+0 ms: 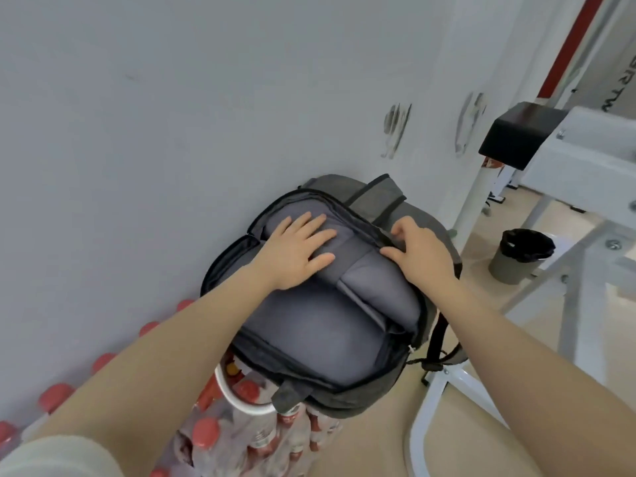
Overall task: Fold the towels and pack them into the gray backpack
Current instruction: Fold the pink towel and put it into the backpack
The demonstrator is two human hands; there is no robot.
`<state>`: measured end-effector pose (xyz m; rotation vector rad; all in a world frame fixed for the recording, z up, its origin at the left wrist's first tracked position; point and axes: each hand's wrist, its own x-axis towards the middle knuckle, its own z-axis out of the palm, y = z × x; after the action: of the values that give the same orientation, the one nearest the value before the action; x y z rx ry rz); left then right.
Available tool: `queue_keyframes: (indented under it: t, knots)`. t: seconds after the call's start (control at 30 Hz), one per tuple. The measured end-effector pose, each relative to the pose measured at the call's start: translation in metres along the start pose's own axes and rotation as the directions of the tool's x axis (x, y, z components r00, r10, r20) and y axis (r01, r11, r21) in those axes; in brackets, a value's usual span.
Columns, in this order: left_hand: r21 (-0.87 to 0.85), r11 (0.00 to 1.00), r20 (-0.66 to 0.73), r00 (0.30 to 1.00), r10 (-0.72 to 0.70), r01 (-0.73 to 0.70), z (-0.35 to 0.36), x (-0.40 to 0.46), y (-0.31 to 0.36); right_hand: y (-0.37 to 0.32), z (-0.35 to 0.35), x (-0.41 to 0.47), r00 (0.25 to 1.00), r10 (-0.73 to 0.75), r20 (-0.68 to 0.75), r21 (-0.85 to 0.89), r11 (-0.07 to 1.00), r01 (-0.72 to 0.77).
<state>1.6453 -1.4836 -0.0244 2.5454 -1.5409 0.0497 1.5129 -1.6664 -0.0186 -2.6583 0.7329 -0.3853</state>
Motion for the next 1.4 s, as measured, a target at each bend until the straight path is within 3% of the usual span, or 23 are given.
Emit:
queue_keyframes:
  t: [0.13, 0.2, 0.37, 0.5, 0.67, 0.83, 0.97, 1.07, 1.13, 1.4]
  knots:
    - [0.083, 0.992, 0.235, 0.966, -0.109, 0.092, 0.017, 0.001, -0.021, 0.007, 0.019, 0.002, 0.99, -0.128, 0.059, -0.215, 0.967, 0.138]
    - [0.099, 0.988, 0.309, 0.941, -0.141, 0.115, 0.02, 0.008, -0.023, 0.007, 0.018, 0.005, 0.974, -0.198, 0.107, -0.241, 0.945, 0.219]
    - [0.067, 0.984, 0.403, 0.898, -0.178, 0.165, 0.025, 0.019, -0.029, -0.017, 0.001, -0.011, 0.9, -0.386, 0.2, -0.27, 0.862, 0.43]
    - [0.095, 0.978, 0.365, 0.908, -0.208, 0.186, 0.024, 0.015, -0.018, -0.059, 0.002, -0.039, 0.837, -0.473, 0.275, -0.276, 0.795, 0.54]
    - [-0.254, 0.957, 0.122, 0.986, -0.11, 0.139, -0.001, -0.044, -0.024, -0.098, 0.018, -0.05, 0.846, -0.462, 0.267, -0.282, 0.802, 0.527]
    - [-0.26, 0.949, -0.083, 0.975, -0.208, 0.18, -0.013, -0.136, -0.051, -0.123, 0.042, -0.036, 0.891, -0.295, 0.346, -0.356, 0.837, 0.415]
    - [-0.187, 0.84, 0.021, 0.857, -0.514, 0.509, -0.01, -0.21, -0.074, -0.135, 0.065, -0.034, 0.91, -0.187, 0.37, -0.385, 0.86, 0.334]
    - [0.028, 0.659, 0.173, 0.646, -0.743, 0.751, -0.008, -0.256, -0.078, -0.146, 0.078, -0.037, 0.908, -0.159, 0.387, -0.418, 0.848, 0.327]
    - [0.057, 0.589, 0.253, 0.559, -0.789, 0.806, -0.008, -0.277, -0.074, -0.151, 0.084, -0.039, 0.912, -0.134, 0.388, -0.438, 0.844, 0.311]
    - [-0.109, 0.637, 0.421, 0.616, -0.666, 0.763, -0.01, -0.29, -0.078, -0.156, 0.09, -0.043, 0.923, -0.12, 0.366, -0.429, 0.858, 0.282]
